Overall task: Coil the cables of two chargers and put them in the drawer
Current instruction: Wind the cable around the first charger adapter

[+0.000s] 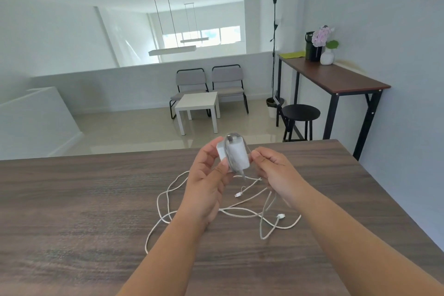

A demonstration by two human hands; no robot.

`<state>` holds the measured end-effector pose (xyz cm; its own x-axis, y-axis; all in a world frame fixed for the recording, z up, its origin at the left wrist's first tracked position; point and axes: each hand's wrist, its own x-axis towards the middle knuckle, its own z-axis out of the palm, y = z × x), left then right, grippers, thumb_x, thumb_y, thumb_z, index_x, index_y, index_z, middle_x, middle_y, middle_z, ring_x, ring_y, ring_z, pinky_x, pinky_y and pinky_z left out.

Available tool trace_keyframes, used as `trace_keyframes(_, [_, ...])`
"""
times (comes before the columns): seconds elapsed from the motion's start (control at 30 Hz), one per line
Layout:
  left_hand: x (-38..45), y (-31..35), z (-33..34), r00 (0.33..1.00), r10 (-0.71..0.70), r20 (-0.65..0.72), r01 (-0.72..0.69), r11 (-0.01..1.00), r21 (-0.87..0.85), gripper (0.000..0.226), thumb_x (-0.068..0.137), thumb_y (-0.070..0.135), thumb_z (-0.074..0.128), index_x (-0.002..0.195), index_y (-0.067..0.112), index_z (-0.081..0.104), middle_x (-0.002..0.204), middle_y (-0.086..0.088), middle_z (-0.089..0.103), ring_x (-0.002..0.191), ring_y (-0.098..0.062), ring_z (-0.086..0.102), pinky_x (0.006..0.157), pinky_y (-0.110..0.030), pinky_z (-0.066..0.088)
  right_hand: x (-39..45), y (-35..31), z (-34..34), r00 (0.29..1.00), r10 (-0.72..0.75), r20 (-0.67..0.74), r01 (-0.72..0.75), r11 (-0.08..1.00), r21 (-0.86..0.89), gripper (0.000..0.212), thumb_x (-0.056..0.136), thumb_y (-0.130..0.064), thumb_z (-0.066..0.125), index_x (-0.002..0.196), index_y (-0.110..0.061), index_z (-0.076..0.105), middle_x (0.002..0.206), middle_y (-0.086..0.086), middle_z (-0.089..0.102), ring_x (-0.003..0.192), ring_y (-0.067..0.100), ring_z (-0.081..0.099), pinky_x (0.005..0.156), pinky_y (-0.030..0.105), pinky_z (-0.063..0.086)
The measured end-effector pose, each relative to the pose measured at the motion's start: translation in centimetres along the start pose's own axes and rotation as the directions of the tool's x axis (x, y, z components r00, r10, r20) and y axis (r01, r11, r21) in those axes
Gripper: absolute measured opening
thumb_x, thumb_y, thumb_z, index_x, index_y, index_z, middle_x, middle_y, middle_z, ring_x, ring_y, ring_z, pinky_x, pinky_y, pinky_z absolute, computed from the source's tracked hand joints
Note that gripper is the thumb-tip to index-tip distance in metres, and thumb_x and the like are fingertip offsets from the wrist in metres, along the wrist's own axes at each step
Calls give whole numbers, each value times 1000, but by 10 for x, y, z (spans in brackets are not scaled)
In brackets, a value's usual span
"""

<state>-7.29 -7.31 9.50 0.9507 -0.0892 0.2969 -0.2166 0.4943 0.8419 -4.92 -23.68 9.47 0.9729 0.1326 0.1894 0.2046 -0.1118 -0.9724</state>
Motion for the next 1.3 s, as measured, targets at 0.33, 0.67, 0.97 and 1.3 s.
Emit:
trace_keyframes(0.33, [8,-8,12,982,-137,-131,85,936,-343,28,92,18,54,119,13,59,112,-11,70,94,-21,68,76,-32,60,-9,-3,21,989,-86,-121,100,988,118,28,101,-18,46,118,-26,66,60,-31,60,57,-12,57,60,9,37])
trace_keyframes(0.67, [6,-13,5,982,-25,-187,20,999,-26,25,76,16,68,99,22,59,116,-14,62,87,-24,64,66,-36,56,-6,-11,-2,954,-179,-241,168,984,-67,14,93,-23,61,91,-27,74,81,-14,74,73,0,65,69,12,45])
trace_keyframes(0.97, [9,-15,5,967,1,-256,29,993,112,29,87,12,66,108,32,62,112,-19,61,84,-25,64,64,-37,54,-17,-12,-4,941,-292,-171,230,923,-307,19,93,-19,60,95,-32,73,69,-12,69,59,3,57,58,15,45])
trace_keyframes(1.3, [6,-12,10,967,9,-254,31,988,152,34,90,11,64,106,41,71,120,-13,62,81,-17,61,73,-40,55,-25,-6,3,937,-334,-101,287,902,-323,26,93,-13,60,112,-27,72,91,-26,71,81,-4,67,75,8,47])
